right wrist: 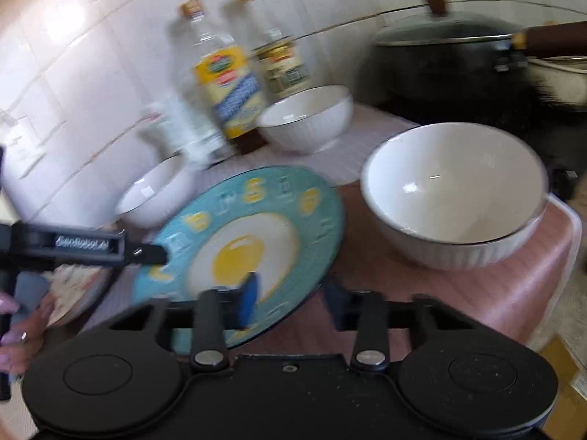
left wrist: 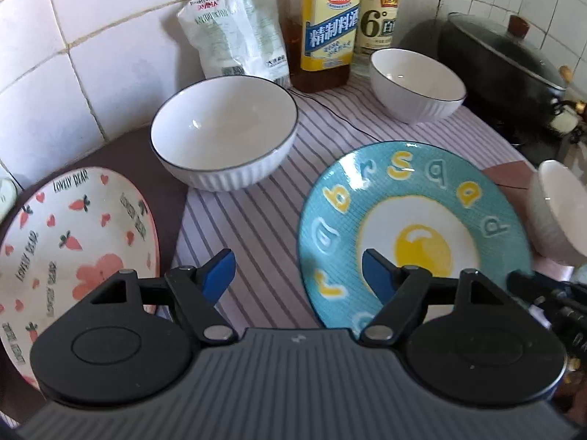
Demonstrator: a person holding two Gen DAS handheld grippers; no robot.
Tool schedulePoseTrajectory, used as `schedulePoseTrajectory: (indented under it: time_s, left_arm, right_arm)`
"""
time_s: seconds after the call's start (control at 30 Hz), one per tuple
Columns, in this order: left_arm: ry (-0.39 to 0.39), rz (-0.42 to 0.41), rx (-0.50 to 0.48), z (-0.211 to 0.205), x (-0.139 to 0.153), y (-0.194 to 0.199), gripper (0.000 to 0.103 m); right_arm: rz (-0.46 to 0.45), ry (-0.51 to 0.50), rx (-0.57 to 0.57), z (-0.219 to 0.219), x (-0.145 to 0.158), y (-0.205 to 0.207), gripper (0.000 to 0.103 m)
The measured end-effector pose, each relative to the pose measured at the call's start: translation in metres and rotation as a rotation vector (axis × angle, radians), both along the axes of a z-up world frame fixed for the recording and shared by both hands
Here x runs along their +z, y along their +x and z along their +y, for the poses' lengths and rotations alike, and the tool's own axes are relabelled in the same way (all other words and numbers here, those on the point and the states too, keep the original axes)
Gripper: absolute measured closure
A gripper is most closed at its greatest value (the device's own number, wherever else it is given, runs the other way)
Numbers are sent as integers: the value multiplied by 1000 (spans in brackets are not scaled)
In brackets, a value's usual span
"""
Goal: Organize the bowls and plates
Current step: 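Close both grippers on the blue egg plate rim, then lift the blue egg plate with both grippers over the bunny plate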
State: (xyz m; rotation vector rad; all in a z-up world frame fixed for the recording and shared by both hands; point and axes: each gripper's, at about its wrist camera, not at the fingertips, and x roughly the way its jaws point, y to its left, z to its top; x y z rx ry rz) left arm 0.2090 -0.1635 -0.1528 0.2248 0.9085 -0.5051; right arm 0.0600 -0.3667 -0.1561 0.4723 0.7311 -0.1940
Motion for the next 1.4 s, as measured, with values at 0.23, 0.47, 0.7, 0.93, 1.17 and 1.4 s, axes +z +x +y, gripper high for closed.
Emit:
schedulePoseTrajectory:
  time_s: [0.23,0.47,0.7,0.93,1.17,1.4]
  left_arm:
    - [-26,65,-31,-4,-7,8,58]
    - [-85,204,-2,3,-10,20,85]
    - [-112,310,-19,4,-17,32,79]
    - [-61,334,-16,3,-12,30,79]
    - [-99,356,26,30,9,14,79]
    - [-114,347,86,68,46,-12,79]
  right_arm:
    - [5,-1,-18,-4,-2,2,83]
    - [30,65,-28,-12,-6,10,83]
    - [12,123,1,-18,-18,18,79]
    - [89,78,78,-17,-8,32,78]
    - [106,38,201,-14,13,37,77]
    - [87,38,271,2,46,33,77]
